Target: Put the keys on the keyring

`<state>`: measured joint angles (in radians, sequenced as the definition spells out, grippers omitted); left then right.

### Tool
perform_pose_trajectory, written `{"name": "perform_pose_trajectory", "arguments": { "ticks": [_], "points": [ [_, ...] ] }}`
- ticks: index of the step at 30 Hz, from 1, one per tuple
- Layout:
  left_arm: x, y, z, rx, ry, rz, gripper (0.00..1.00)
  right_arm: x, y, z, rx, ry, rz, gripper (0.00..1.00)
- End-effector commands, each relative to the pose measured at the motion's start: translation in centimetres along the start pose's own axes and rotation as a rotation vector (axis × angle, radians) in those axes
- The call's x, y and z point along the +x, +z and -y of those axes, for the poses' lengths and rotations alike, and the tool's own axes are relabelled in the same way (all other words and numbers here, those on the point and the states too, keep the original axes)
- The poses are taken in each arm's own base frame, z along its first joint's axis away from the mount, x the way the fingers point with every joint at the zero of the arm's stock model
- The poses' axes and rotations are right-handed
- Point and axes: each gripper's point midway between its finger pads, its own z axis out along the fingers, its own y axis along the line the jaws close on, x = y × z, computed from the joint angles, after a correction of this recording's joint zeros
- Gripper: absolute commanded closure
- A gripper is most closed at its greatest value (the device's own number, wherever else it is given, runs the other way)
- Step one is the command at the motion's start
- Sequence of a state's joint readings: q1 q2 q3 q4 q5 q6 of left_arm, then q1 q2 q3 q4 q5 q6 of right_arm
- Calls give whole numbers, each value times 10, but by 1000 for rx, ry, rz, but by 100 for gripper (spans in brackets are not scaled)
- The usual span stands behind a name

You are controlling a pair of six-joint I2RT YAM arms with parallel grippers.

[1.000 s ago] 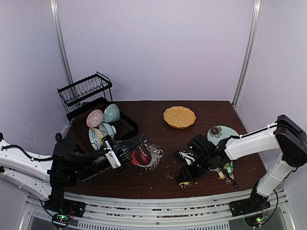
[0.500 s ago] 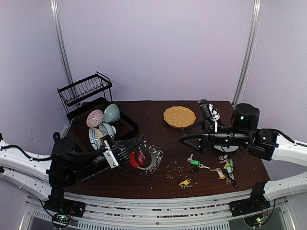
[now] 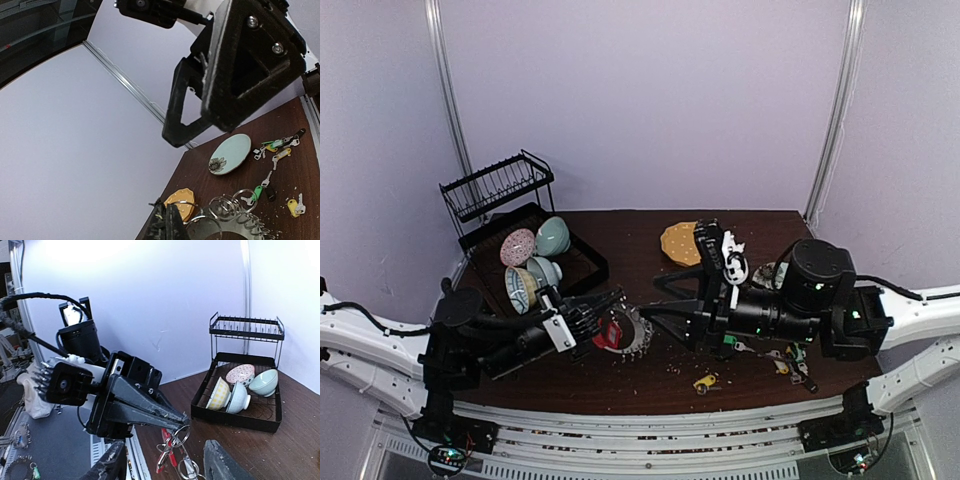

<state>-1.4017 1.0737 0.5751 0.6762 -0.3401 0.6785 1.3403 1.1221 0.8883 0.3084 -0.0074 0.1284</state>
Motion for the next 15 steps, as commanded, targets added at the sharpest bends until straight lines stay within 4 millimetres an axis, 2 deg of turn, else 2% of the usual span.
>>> {"name": "perform_pose_trajectory", "arguments": {
  "ticks": [1, 7, 15],
  "points": [
    [-16, 2, -20, -64, -45, 32, 100, -20, 9, 14, 157, -31, 53, 47],
    [-16, 2, -21, -65, -43, 31, 100, -3, 31, 14, 195, -38, -38, 50],
    [-15, 2, -20, -66, -39, 25, 100, 12, 35, 19, 223, -31, -89, 59]
  ]
}}
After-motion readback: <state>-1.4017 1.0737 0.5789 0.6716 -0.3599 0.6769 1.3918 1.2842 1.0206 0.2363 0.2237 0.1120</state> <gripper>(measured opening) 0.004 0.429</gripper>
